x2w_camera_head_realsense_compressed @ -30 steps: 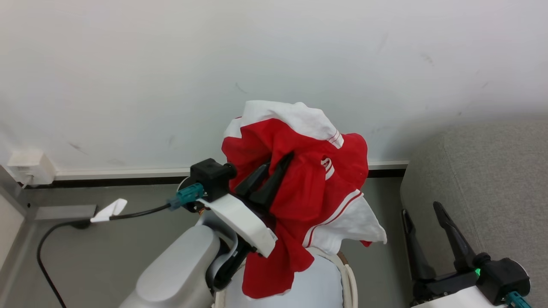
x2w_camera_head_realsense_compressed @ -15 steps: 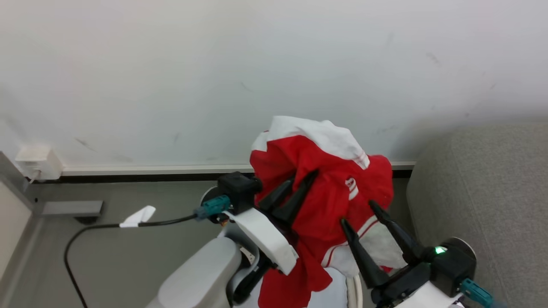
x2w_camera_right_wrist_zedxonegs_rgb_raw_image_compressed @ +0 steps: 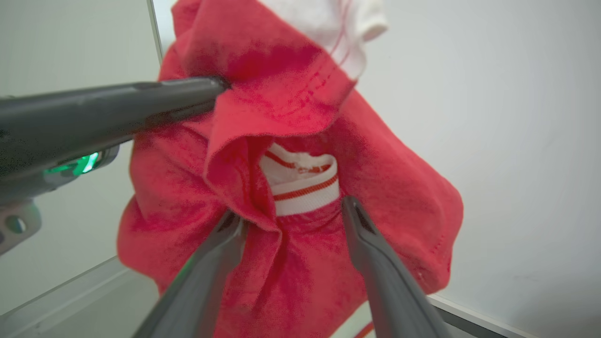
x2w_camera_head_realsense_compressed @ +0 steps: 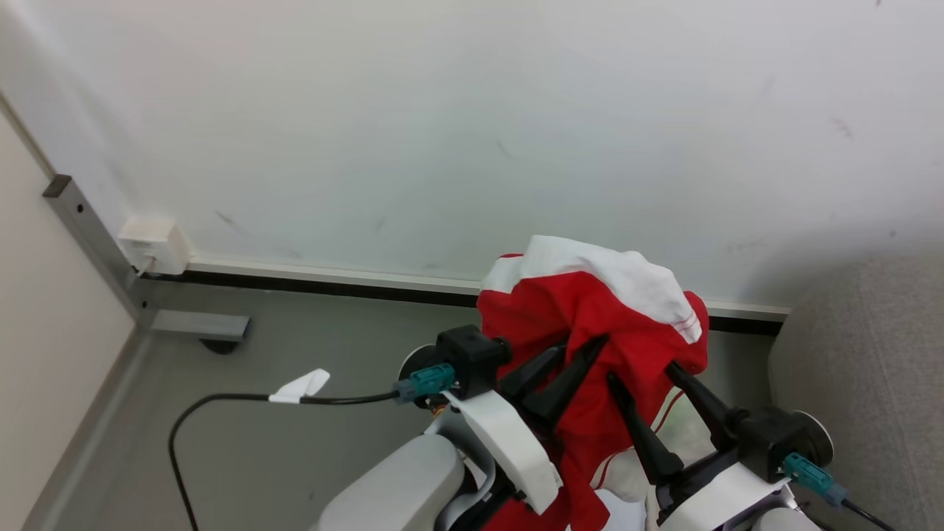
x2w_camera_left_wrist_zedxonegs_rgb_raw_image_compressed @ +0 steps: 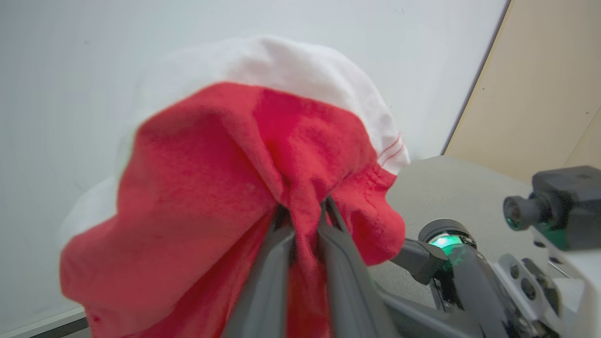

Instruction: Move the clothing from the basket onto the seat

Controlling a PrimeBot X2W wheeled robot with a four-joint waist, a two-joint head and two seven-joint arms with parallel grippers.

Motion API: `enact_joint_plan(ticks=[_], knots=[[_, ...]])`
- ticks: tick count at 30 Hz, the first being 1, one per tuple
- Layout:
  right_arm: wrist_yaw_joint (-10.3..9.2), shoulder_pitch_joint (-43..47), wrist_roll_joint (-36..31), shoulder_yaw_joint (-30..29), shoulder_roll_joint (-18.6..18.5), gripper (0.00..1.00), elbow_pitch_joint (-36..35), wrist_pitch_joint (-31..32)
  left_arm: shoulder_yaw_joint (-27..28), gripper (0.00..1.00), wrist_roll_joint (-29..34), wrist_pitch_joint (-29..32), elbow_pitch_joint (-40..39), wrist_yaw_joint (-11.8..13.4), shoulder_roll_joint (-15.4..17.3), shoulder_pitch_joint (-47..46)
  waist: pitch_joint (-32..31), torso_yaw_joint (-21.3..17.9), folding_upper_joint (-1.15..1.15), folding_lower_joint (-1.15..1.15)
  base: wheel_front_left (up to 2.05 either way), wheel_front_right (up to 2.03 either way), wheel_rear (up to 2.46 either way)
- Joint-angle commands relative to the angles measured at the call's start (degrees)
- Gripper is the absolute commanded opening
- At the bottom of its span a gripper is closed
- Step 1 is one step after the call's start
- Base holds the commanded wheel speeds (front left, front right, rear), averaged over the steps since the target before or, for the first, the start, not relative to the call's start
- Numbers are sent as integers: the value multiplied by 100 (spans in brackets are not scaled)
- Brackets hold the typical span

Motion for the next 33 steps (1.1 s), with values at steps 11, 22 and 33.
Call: enact_joint_plan(ticks=[11, 22, 33], knots=[[-12, -734, 838, 1176, -358, 100, 830, 6, -679, 0, -252, -15, 2, -31, -135, -194, -56, 622, 0, 0, 0, 0, 0], [-11, -1055, 1204, 1630, -449, 0, 730, 1, -798, 0, -516, -37, 225, -27, -87, -320, -61, 682, 0, 0, 0, 0, 0], [-12, -545, 1101, 1399, -574, 0, 138, -1, -358, 0, -589, -43, 608, 4, 53, -251, -53, 448, 0, 0, 0, 0, 0]])
